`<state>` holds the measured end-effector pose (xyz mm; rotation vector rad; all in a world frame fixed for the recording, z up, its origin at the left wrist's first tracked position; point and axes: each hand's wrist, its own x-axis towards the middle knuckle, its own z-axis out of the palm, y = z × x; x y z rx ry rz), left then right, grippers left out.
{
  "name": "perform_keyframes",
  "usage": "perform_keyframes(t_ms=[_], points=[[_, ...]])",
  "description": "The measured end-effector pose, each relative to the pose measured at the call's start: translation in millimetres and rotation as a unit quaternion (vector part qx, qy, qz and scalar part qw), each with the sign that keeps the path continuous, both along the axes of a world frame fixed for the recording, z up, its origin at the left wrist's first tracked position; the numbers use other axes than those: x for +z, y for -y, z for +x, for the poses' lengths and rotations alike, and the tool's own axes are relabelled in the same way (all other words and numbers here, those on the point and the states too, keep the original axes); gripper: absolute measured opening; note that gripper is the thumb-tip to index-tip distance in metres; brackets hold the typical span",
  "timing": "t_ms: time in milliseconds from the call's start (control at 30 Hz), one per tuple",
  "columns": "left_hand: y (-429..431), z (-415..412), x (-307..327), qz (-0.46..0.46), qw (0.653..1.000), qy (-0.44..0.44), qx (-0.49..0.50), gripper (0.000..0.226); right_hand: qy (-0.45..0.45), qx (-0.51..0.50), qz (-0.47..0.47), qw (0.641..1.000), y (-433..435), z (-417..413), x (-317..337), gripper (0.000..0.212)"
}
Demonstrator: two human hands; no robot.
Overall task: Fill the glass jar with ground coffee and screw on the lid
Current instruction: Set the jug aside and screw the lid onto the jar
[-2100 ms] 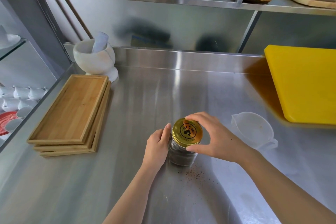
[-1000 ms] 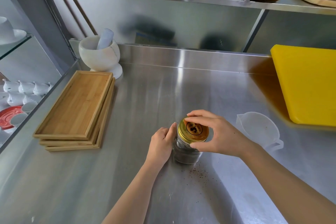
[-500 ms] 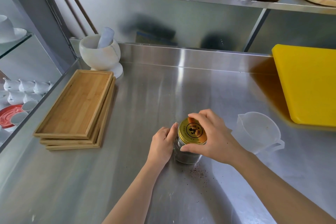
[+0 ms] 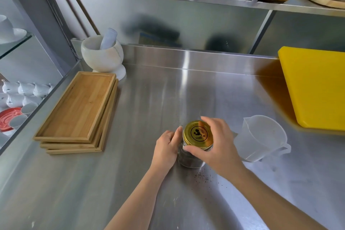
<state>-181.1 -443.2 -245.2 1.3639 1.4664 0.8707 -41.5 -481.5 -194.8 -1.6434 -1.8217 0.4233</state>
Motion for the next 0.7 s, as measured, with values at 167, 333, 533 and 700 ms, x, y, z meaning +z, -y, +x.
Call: perform_keyframes(t_ms=[167, 333, 533, 700], points=[[-1.6, -1.3, 0.4, -0.012, 1.000, -0.004, -0.002, 0.050, -0.017, -0.047, -0.009, 0.999, 7.4, -11.3, -8.1, 0.089], [0.0, -0.9, 3.7, 0.004, 1.000, -0.006, -0.005, 0.051, -0.114, 0.093, -0.104, 0.984, 8.3, 7.7, 0.7, 0.074], [0.0, 0.8, 4.8, -0.002, 1.000, 0.005, -0.002, 0.050, -0.040, -0.016, -0.007, 0.999, 6.6, -0.9, 2.9, 0.079], [-0.6, -0.9, 7.1, -0.010, 1.000, -0.006, -0.007, 0.050, -0.012, -0.067, 0.009, 0.998, 4.0, -14.3, -2.1, 0.097]])
